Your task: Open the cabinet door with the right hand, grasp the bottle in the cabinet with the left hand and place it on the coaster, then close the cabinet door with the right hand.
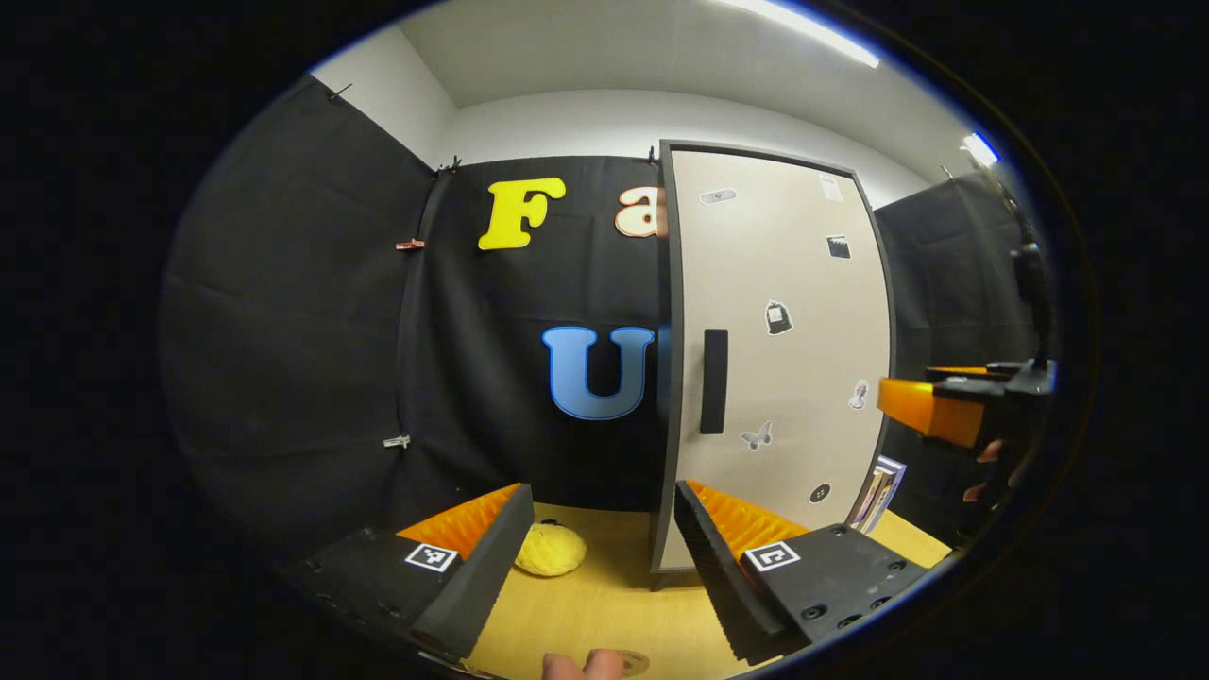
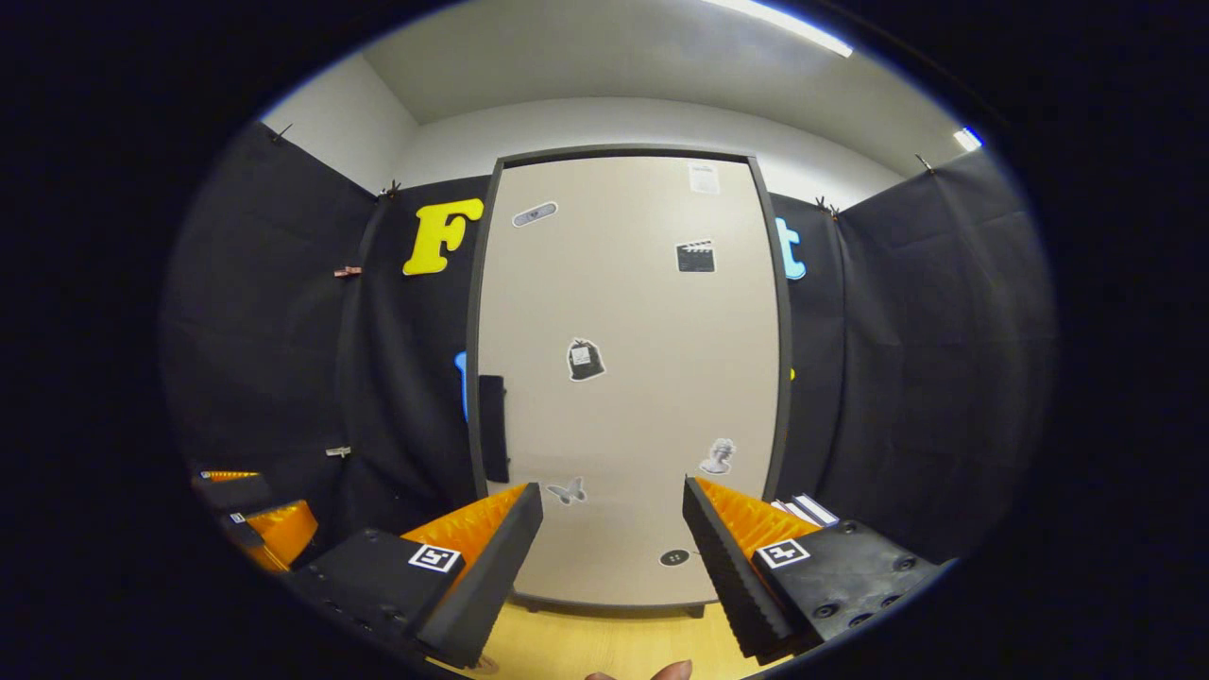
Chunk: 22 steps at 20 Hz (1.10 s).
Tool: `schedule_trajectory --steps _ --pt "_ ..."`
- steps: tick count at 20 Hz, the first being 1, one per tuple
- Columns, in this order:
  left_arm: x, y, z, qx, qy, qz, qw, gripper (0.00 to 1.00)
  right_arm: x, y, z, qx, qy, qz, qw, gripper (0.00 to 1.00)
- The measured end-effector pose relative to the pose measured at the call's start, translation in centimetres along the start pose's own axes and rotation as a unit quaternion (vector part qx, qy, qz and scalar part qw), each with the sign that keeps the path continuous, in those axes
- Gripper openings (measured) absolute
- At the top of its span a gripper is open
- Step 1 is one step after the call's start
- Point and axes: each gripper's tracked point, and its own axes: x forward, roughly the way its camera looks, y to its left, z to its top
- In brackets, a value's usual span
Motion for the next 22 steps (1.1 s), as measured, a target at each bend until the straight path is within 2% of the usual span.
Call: schedule_trajectory --steps 8,12,16,19,20,21,22 --pt "1.0 2.4 -1.1 0.005 0.005 0.008 1.0 0.95 7.7 7.8 -1.1 0.01 0.008 0.042 0.999 0.97" --pt "1.6 3.3 -2.3 0.002 0.014 0.014 1.0 0.95 11.3 10.3 -1.9 0.014 0.013 0.046 0.999 0.97" --pt "1.9 4.4 -3.3 -0.004 0.024 0.021 0.999 0.95 14.3 11.1 -2.9 0.013 0.017 0.03 0.999 0.97" --pt "1.6 5.0 -3.8 -0.01 0.026 0.024 0.999 0.95 16.7 10.8 -3.7 0.019 0.022 0.013 1.0 0.87" --pt "1.5 5.4 -4.1 -0.01 0.028 0.025 0.999 0.95 17.2 10.8 -3.8 0.024 0.023 0.008 0.999 0.78" --pt "1.5 5.5 -4.3 -0.009 0.03 0.025 0.999 0.95 17.7 10.8 -4.0 0.027 0.025 0.003 0.999 0.6" --pt "1.5 5.6 -4.5 -0.009 0.03 0.024 0.999 0.95 17.9 11.0 -4.3 0.031 0.031 0.002 0.999 0.53"
